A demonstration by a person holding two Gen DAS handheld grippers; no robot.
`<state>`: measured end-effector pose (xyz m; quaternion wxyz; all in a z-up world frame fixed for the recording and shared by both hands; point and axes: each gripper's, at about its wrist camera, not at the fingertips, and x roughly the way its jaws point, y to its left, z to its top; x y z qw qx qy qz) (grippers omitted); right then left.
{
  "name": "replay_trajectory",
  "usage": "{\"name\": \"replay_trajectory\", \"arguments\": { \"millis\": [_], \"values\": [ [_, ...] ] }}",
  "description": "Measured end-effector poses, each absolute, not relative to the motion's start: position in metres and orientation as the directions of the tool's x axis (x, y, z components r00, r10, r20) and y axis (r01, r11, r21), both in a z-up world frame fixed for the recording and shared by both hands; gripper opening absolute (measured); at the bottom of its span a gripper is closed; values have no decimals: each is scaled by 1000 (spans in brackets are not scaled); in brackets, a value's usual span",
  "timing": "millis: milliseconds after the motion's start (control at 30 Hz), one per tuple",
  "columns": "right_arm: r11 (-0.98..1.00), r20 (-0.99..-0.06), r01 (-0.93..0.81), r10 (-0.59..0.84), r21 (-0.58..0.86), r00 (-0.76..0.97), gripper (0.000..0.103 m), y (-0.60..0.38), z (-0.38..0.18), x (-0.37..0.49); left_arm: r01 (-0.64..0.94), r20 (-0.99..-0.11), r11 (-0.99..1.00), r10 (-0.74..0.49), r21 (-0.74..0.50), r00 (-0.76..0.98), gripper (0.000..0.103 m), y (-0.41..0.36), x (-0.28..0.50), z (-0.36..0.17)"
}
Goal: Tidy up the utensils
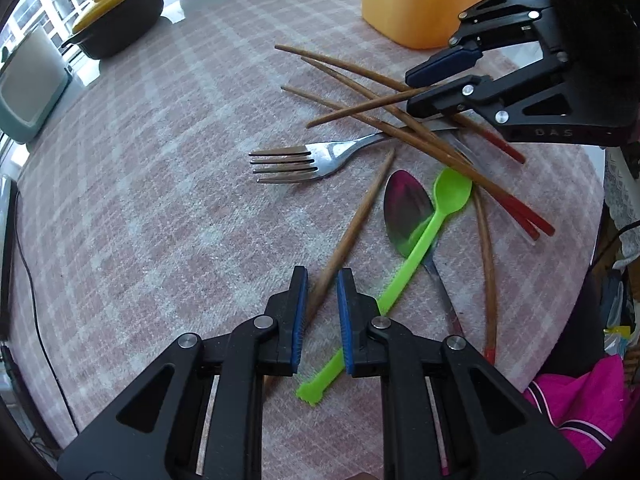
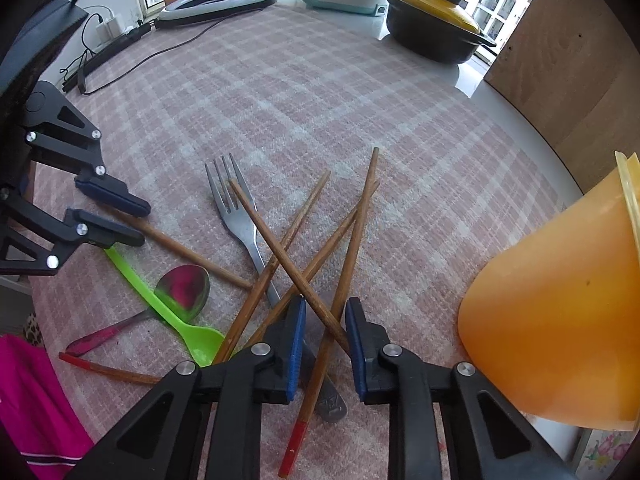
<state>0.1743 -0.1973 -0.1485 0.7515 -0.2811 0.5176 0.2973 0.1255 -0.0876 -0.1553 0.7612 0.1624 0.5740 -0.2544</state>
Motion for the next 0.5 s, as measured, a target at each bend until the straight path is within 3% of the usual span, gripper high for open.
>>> {"name": "replay_trajectory", "arguments": {
  "millis": [200, 333, 500],
  "values": [
    [681, -942, -725, 166, -103, 291, 16, -198, -145, 177, 578, -951, 815, -212, -46, 224, 13, -90, 132, -157],
    [703, -938, -706, 181, -87, 296, 5, -201, -140, 181, 557, -942, 828, -235, -66, 238, 10, -86, 138, -158],
    [723, -931, -687, 194, -77, 309, 4, -204, -134, 183, 516, -934, 852, -254, -92, 252, 9, -75, 142, -156]
  ]
}}
